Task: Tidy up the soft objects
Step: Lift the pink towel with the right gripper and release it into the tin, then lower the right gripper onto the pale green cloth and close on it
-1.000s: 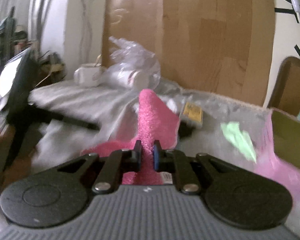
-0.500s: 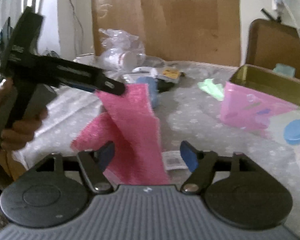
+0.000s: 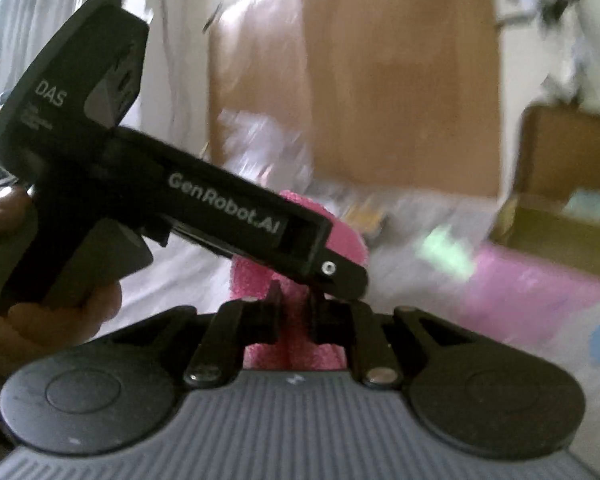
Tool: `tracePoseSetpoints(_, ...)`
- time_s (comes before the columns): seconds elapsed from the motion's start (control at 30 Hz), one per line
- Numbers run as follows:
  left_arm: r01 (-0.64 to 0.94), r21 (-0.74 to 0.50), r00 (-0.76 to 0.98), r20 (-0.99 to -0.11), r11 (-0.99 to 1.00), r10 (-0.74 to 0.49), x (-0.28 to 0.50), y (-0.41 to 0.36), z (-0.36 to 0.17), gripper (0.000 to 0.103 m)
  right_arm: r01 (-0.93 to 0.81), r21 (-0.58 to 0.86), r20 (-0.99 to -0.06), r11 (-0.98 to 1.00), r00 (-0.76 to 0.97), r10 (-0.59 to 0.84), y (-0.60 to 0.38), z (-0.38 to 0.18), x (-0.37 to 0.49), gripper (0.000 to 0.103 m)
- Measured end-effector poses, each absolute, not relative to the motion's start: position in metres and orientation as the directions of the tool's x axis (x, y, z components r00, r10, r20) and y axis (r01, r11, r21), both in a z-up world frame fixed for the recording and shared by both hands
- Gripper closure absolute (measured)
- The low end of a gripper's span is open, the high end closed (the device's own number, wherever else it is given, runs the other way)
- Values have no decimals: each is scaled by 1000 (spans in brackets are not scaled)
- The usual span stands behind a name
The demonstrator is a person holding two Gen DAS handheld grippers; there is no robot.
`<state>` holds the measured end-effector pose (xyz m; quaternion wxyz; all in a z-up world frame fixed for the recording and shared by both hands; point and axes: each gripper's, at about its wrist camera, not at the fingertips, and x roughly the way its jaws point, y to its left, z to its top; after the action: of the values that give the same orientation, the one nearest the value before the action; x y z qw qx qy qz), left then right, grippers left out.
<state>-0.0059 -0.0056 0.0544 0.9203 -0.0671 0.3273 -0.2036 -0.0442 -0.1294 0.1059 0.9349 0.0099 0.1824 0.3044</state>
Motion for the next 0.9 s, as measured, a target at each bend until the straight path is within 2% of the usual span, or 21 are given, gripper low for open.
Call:
tracePoseSetpoints(0.13,452,-173,734,-486,875,-475,8,-59,93,19,-429,66,-213,901,876,433,-159,124,-39,87)
tracePoseSetpoints(0.23,531,-146,725,-432,835,-536,22,-97,112,17,-293,59,-155,954,942,299,-189,133,-26,87)
tracePoseSetpoints(0.3,566,-127,717,-412,815,-562,36,-125,118,10,-208,55,-152,977,965,214,-207,132,-12,87)
tracePoseSetpoints(0.43,595,-64,716,-411,801,-565,62,-178,111,6,-46,89,-206,995,976,64,-251,121,19,86)
tracePoseSetpoints(0.47,594,-48,715,-426,803,-555,68,-189,106,5,-10,85,-228,996,973,30,-258,117,30,84)
tracePoseSetpoints(0.53,576,-40,723,-442,817,-531,72,-199,97,3,36,78,-298,996,955,-11,-271,108,49,69)
tracePoseSetpoints(0.6,545,-53,733,-454,837,-507,77,-199,91,3,80,92,-369,993,929,-40,-284,98,69,29)
tracePoseSetpoints(0.7,518,-114,731,-455,848,-508,79,-175,85,0,112,138,-419,984,907,-44,-296,89,77,26)
tracePoseSetpoints(0.77,487,-130,751,-443,863,-491,76,-153,84,1,111,168,-419,979,908,-31,-295,89,71,26)
tracePoseSetpoints(0.9,392,-163,779,-465,906,-421,69,-95,71,1,50,242,-325,969,945,32,-278,104,51,26)
